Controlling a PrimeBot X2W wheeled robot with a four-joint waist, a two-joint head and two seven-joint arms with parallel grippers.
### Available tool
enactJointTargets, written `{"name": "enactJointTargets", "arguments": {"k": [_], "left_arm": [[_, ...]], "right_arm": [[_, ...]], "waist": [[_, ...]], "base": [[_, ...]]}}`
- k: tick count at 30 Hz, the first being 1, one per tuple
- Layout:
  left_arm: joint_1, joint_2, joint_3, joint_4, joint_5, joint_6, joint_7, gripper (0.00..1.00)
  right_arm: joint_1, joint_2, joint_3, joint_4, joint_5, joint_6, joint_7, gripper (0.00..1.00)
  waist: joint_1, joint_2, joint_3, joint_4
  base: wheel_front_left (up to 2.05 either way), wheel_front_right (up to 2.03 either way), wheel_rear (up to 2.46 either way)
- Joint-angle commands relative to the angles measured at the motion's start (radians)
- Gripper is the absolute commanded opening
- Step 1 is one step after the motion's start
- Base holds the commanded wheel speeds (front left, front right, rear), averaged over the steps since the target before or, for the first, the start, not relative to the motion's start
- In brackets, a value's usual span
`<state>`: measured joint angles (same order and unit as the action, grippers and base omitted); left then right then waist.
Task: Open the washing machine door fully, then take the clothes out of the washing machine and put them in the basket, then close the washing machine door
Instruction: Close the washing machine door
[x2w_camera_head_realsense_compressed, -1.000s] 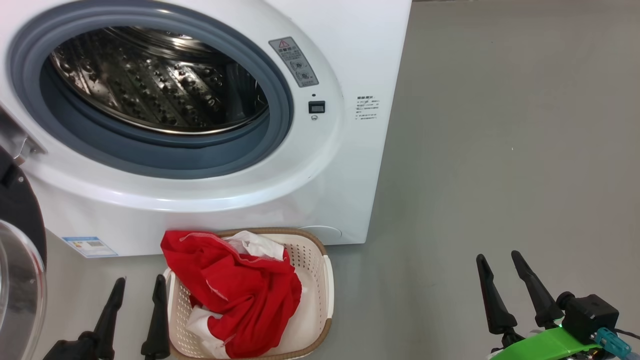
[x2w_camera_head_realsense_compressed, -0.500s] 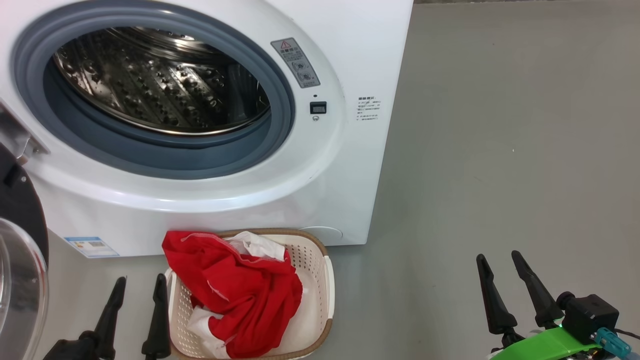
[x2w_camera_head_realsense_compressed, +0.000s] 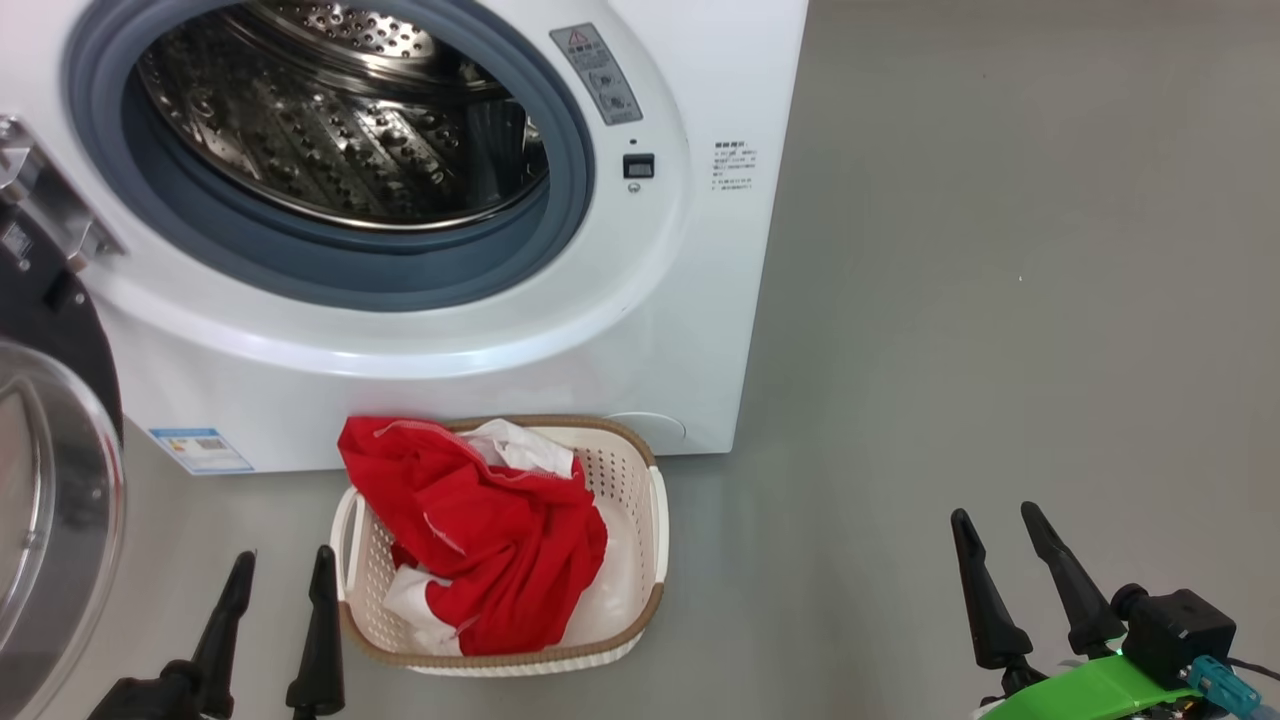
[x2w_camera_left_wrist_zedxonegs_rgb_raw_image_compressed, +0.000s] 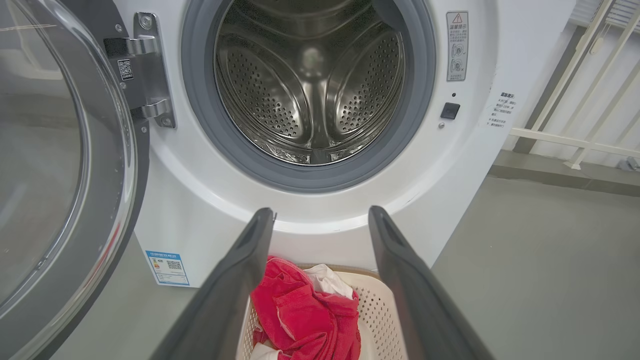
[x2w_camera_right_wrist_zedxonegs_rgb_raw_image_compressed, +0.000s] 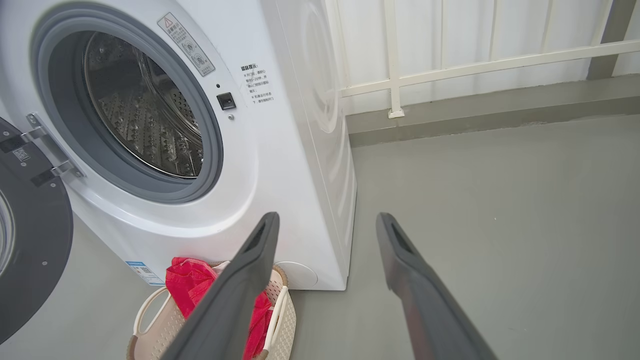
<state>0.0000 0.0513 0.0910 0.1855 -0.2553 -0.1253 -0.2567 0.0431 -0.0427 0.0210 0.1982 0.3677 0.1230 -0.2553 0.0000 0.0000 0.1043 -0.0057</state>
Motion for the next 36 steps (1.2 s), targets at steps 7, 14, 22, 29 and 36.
{"name": "enactJointTargets", "arguments": {"k": [7,14,22,29,36], "left_arm": [[-0.009,0.011,0.025,-0.035,0.002,-0.005,-0.005,1.0],[-0.006,0.009,0.021,-0.035,0.005,-0.005,-0.005,1.0],[-0.007,0.004,0.031,-0.02,-0.001,-0.005,-0.005,1.0],[-0.002,0.0,0.039,-0.005,-0.013,-0.005,-0.005,1.0],[0.007,-0.001,0.027,0.011,-0.048,-0.005,-0.005,1.0]], "right_arm": [[0.012,-0.008,0.032,-0.021,-0.007,0.008,-0.006,1.0],[0.018,-0.008,0.034,-0.02,-0.008,0.008,-0.006,1.0],[0.018,-0.01,0.047,-0.03,-0.009,0.008,-0.006,1.0],[0.015,-0.021,0.067,-0.021,-0.009,0.008,-0.006,1.0],[0.005,-0.035,0.082,-0.014,-0.008,0.008,-0.006,1.0]], "waist": [[0.0,0.0,-0.013,0.002],[0.0,0.0,-0.019,0.006],[0.0,0.0,-0.019,0.051],[0.0,0.0,-0.02,0.161],[0.0,0.0,-0.024,0.268]], "base": [[-0.52,0.52,0.0],[0.0,0.0,0.0],[0.0,0.0,0.0],[0.0,0.0,0.0],[0.0,0.0,0.0]]}}
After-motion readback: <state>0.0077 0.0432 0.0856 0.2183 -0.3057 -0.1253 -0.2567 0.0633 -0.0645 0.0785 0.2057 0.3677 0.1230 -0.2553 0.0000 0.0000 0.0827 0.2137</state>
